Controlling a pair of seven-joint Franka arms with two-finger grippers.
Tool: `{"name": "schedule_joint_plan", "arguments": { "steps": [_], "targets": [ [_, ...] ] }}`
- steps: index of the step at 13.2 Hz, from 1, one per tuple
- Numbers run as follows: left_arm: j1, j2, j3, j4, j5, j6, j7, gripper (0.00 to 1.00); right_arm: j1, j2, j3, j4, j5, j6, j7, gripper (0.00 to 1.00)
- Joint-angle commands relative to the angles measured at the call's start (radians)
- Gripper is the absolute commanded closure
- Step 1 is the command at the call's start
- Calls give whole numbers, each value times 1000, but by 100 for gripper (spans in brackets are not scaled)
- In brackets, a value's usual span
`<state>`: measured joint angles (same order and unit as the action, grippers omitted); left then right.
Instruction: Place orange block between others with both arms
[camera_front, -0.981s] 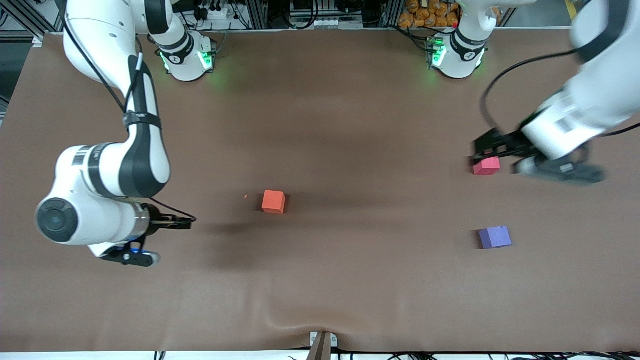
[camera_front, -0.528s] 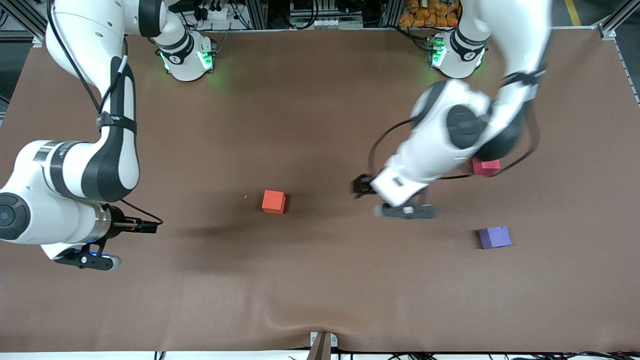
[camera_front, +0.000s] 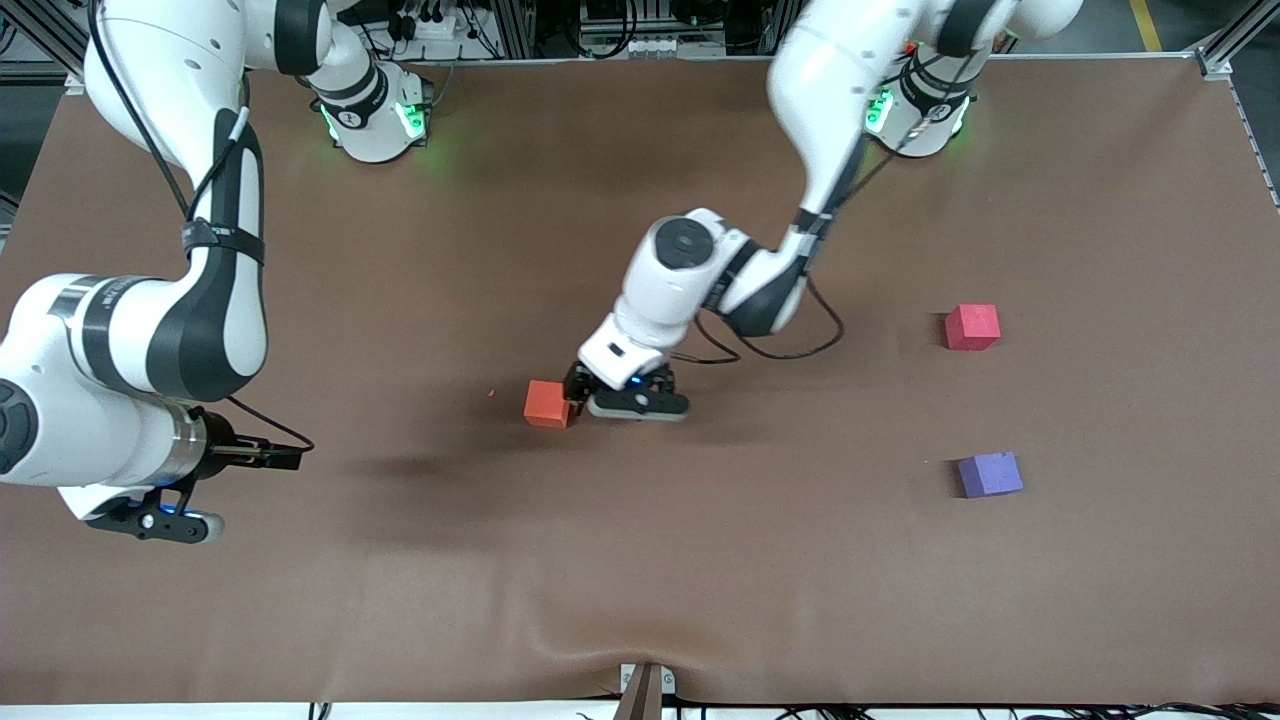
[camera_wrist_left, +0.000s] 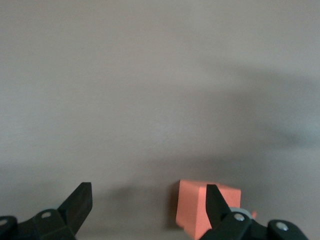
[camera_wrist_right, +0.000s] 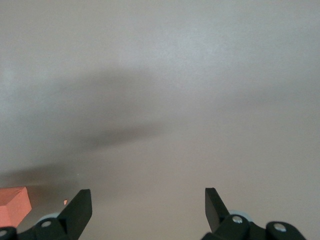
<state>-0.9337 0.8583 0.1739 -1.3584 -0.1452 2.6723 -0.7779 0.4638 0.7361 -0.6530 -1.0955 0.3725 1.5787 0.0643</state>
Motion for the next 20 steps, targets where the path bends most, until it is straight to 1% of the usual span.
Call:
{"name": "schedule_joint_plan", "arguments": {
  "steps": [1,2,3,4,5,6,7,8,10,12,14,15,16,17,18,20],
  "targets": [
    [-102,118,116,114,4,82,-79,0,-68,-73,45,14,-1,-16,-11,0],
    [-109,142,119,128,4,112,-86,0,-139,-104,118,8,-7,-13,-11,0],
    [-119,162,119,137,4,133,-86,0,-242,-142,236,3,-13,-13,-6,0],
    [-132,181,119,149,6,152,-86,0,-339,-158,353,3,-61,-11,-1,0],
    [-145,195,122,162,6,155,-86,0,-396,-175,460,0,-181,-6,2,0],
    [-149,202,131,166,6,156,-87,0,-425,-190,543,-27,-331,-2,3,0],
    [-160,214,134,179,6,158,-87,0,-445,-205,600,-61,-412,4,5,0],
    [-165,232,139,185,6,167,-87,0,-461,-224,624,-93,-421,18,8,0],
    [-181,251,144,186,6,187,-87,0,-467,-276,627,-173,-415,73,34,0],
    [-192,260,145,186,6,189,-86,0,-484,-317,632,-240,-414,86,32,0],
    [-204,283,148,186,6,187,-86,0,-545,-349,679,-283,-415,84,25,0],
    [-211,284,156,185,6,187,-84,6,-572,-368,691,-305,-417,84,22,0],
    [-215,283,156,183,6,184,-86,45,-591,-383,693,-322,-417,83,3,0],
    [-215,278,153,182,6,181,-84,95,-602,-403,693,-340,-418,81,-27,0],
    [-215,275,153,176,6,181,-83,100,-605,-417,693,-348,-422,72,-38,0],
    [-215,259,157,162,31,181,-78,100,-613,-457,691,-385,-425,52,-38,0]
  ]
}}
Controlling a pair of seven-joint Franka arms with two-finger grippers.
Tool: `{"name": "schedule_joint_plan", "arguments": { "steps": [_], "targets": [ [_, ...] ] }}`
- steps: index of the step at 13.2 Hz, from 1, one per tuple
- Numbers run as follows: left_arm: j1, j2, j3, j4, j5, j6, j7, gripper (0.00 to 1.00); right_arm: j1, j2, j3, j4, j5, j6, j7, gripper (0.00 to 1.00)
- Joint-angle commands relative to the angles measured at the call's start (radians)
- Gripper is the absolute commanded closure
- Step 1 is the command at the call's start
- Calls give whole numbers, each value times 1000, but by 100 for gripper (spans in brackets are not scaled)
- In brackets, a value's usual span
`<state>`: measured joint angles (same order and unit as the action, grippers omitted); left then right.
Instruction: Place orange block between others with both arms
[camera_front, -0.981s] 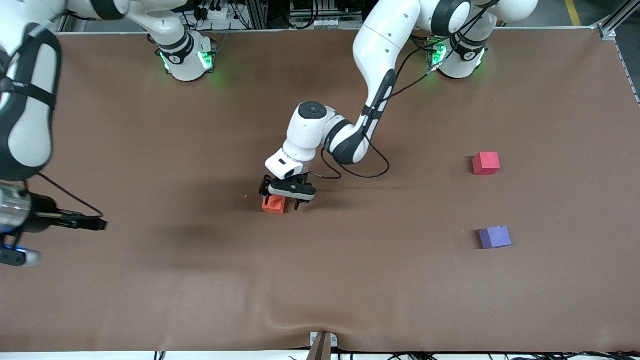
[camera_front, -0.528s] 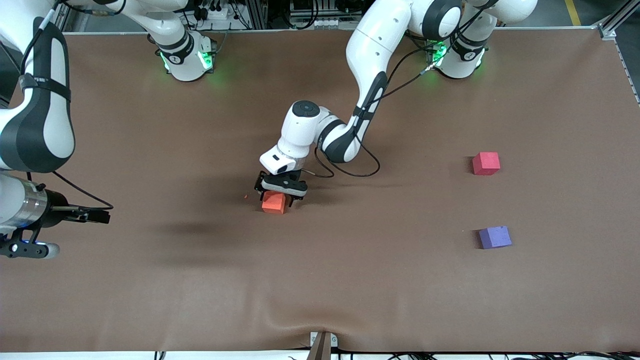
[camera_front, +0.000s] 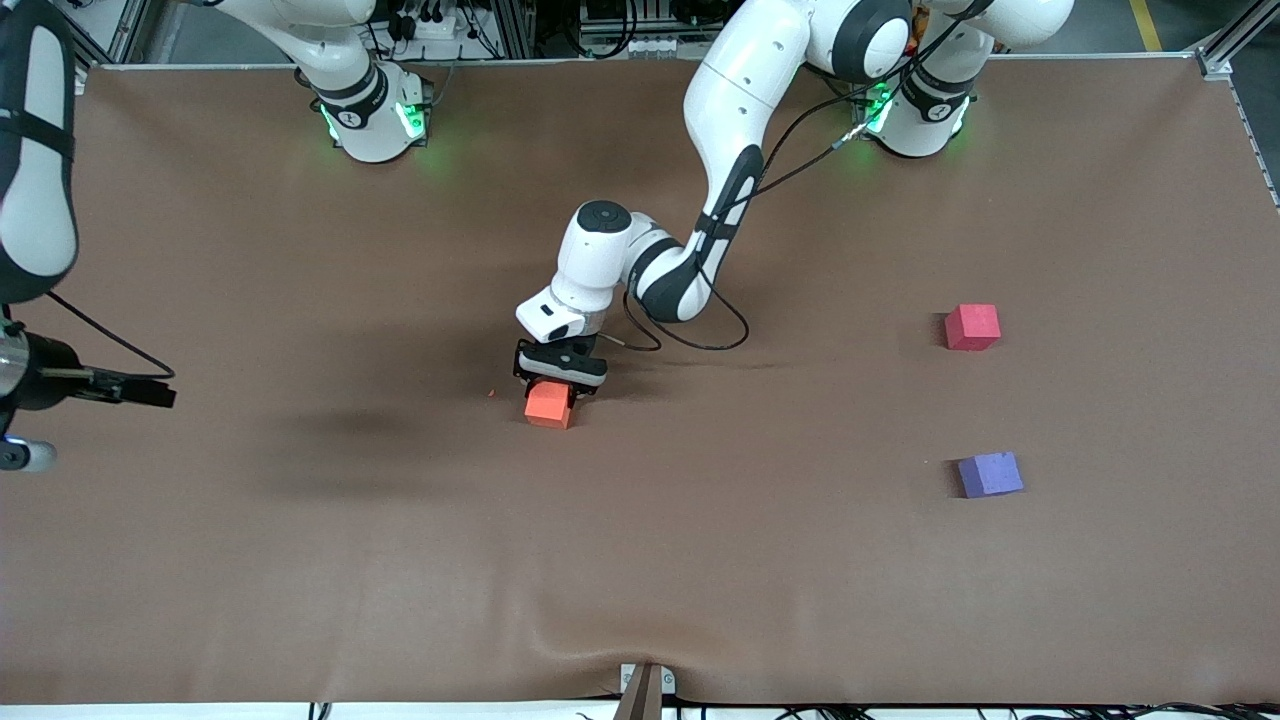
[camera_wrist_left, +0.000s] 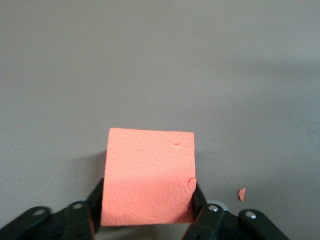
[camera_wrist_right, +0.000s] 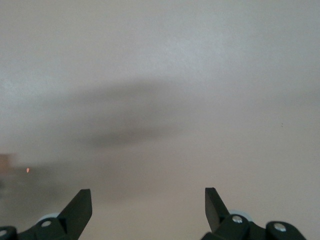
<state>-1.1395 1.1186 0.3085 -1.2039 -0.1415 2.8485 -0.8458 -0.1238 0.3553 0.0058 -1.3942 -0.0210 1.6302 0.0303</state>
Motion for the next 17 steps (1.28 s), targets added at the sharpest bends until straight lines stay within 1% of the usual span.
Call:
{"name": "schedule_joint_plan", "arguments": {
  "steps": [1,3,4,5,6,8,11,13,14,17],
  "targets": [
    [-5,-31,26,-17,42,0,-12,100,-27,-85,34,-98,-31,0,-4,0],
    [18,-121,34,-106,42,-49,-15,100,-16,-93,34,-121,-31,2,5,0],
    [30,-178,50,-161,42,-90,-15,100,-1,-93,34,-140,-31,17,17,0],
    [35,-230,81,-210,42,-142,-10,100,16,-93,34,-147,-31,40,40,0],
    [44,-270,118,-238,45,-205,-7,100,24,-91,34,-146,-27,65,58,0],
    [84,-313,150,-237,45,-358,23,100,29,-93,36,-134,-22,68,48,0],
    [165,-407,147,-241,39,-535,97,100,33,-84,34,-115,-23,48,48,0],
    [234,-471,136,-244,20,-639,198,100,29,-81,36,-77,-20,43,46,0],
    [262,-494,136,-244,-9,-691,258,100,33,-81,36,-60,-20,37,46,0],
    [367,-552,136,-247,-35,-842,429,100,53,-76,37,-57,-17,-9,43,0]
  ]
}}
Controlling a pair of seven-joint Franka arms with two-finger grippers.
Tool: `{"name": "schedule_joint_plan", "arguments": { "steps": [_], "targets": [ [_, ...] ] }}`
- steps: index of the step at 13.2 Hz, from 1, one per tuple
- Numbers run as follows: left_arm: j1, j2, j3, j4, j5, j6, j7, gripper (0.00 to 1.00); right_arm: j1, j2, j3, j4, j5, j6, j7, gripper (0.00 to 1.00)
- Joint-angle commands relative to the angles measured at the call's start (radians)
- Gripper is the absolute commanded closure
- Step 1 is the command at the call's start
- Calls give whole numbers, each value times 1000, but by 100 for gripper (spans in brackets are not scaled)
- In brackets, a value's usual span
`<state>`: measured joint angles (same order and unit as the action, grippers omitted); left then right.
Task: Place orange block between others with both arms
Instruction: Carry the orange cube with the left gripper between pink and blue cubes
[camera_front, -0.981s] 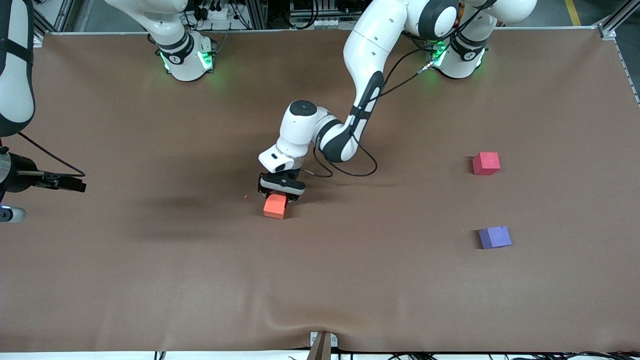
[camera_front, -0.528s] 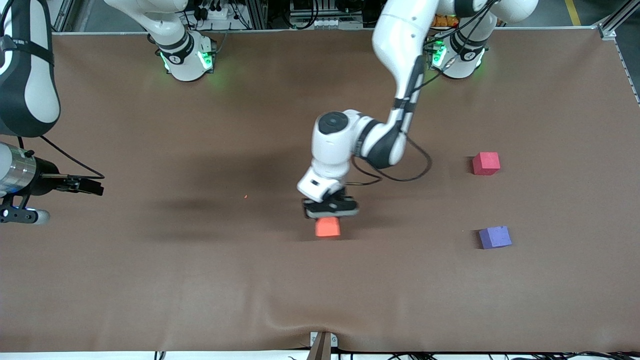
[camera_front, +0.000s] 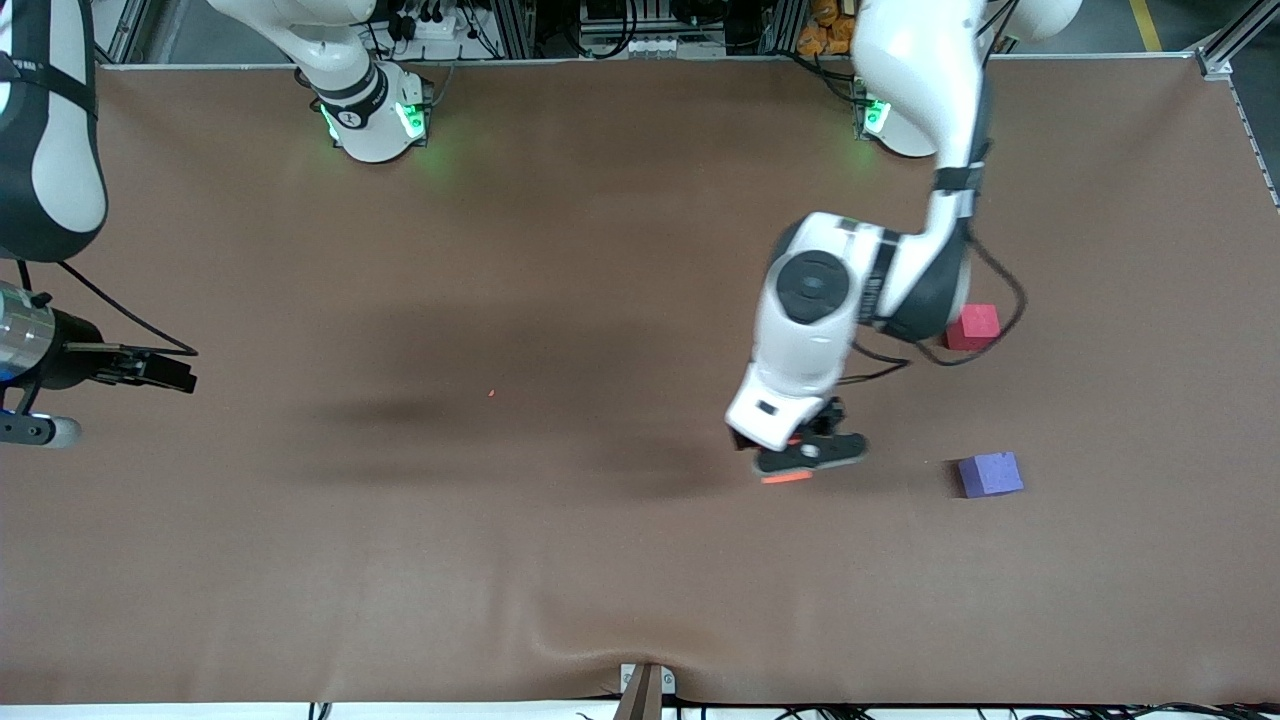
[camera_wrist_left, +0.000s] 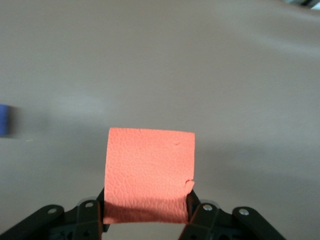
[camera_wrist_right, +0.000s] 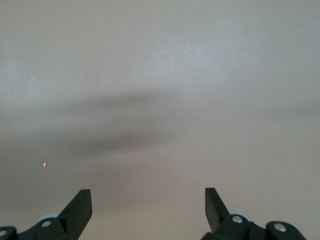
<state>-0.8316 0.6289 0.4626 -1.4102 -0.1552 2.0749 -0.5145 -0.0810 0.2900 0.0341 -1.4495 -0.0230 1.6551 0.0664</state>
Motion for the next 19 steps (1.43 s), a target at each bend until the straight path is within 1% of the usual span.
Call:
{"name": "schedule_joint_plan", "arguments": {
  "steps": [1,2,5,8,9,11,14,15,19],
  "targets": [
    [93,-81,-21,-53,-21,-109,156,100,23,-8,9,-3,-6,-52,-5,0],
    [117,-104,-21,-88,-26,-125,200,100,29,-6,9,-2,0,-84,-32,0],
    [172,-226,-19,-273,-26,-122,330,100,0,-6,3,0,0,-100,-144,0],
    [236,-368,-19,-448,-26,-105,408,100,-52,-8,0,3,0,-100,-165,0],
    [264,-386,-19,-492,-26,-96,410,100,-68,-8,1,15,-2,-100,-168,0],
    [313,-380,-18,-547,-20,-53,418,100,-71,-6,0,47,-5,-101,-165,0],
    [382,-376,-19,-643,-18,103,503,100,-66,-9,0,52,-6,-103,-160,0],
    [385,-370,-21,-670,-18,160,517,100,-68,-11,0,63,-5,-104,-160,0],
    [390,-327,-21,-724,-24,298,536,100,-91,-11,0,66,0,-120,-163,0]
  ]
}}
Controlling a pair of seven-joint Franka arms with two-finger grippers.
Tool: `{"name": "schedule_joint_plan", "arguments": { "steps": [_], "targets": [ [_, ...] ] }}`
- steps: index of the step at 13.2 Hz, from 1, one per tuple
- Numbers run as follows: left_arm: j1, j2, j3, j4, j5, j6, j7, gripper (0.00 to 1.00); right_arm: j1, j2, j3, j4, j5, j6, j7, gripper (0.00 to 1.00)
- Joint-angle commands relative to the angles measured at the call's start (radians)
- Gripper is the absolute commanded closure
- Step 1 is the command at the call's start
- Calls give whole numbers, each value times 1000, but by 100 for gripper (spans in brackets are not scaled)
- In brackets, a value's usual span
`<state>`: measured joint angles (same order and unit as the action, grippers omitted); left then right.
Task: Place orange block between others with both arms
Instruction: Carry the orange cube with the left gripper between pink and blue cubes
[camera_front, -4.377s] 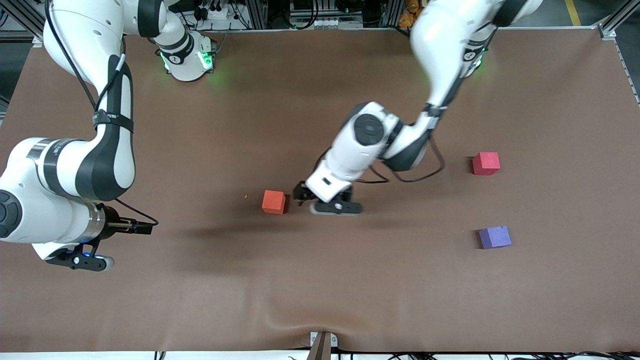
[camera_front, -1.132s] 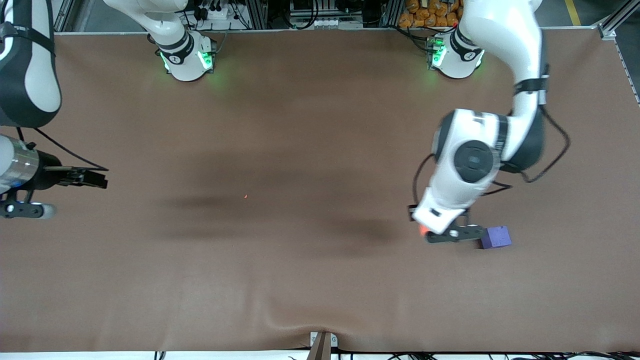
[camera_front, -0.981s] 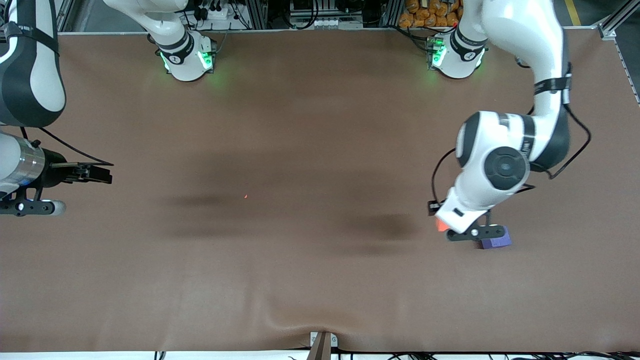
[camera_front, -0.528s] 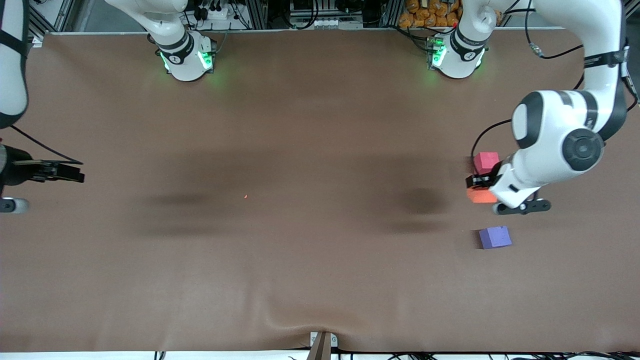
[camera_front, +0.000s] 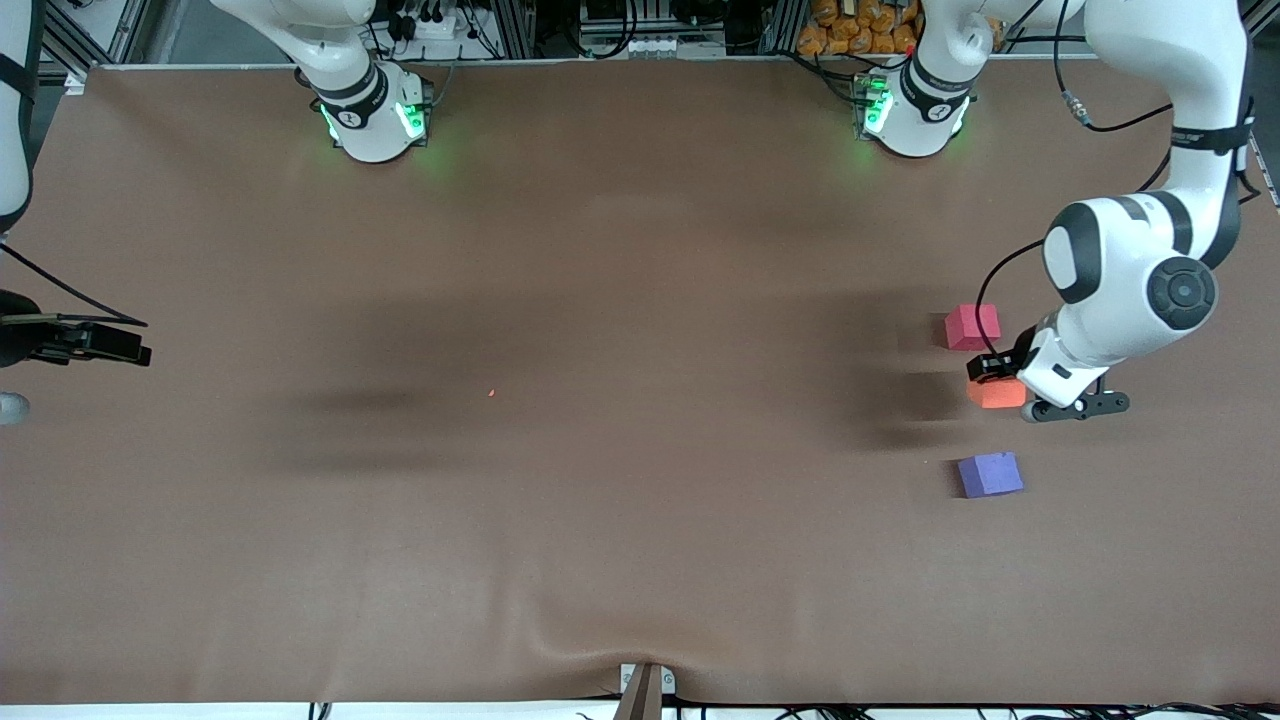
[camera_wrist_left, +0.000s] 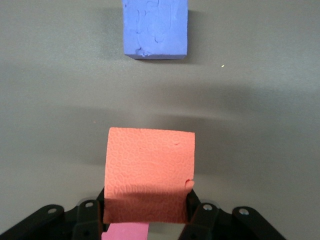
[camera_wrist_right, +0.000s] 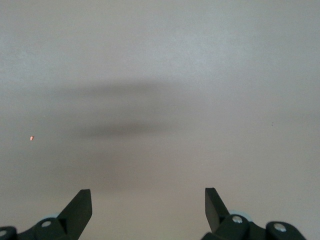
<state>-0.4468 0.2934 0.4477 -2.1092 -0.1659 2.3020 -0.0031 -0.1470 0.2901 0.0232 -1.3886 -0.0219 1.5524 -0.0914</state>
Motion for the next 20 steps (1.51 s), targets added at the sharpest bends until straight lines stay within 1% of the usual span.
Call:
{"name": "schedule_joint_plan", "arguments": {
  "steps": [1,3,5,7,10,11,13,14,15,20],
  "targets": [
    [7,44,-7,-22,-15,111,28,100,-25,-11,11,5,-3,-15,-4,0],
    [7,107,-10,-22,-32,212,29,100,-23,-11,11,5,-3,-15,1,0],
    [10,144,-15,-17,-49,267,31,100,-23,-9,11,3,-3,-15,1,0],
    [8,159,-32,-11,-92,283,32,100,-23,-9,11,5,-3,-15,1,0],
    [20,173,-38,-9,-98,301,83,100,-25,-9,11,5,-3,-14,-4,0],
    [40,174,-52,-9,-109,300,128,100,-25,-9,11,5,-3,-14,-4,0],
    [124,173,-125,-11,-161,300,224,100,-19,-9,12,5,-7,-14,-1,0],
    [163,174,-159,-12,-164,300,227,90,-16,-9,12,6,-7,-14,-1,0],
    [184,174,-179,-15,-164,298,221,83,-17,-9,12,6,-4,-14,1,0],
    [185,196,-182,-31,-172,287,186,81,-13,-9,12,6,-3,-14,1,0]
  ]
}}
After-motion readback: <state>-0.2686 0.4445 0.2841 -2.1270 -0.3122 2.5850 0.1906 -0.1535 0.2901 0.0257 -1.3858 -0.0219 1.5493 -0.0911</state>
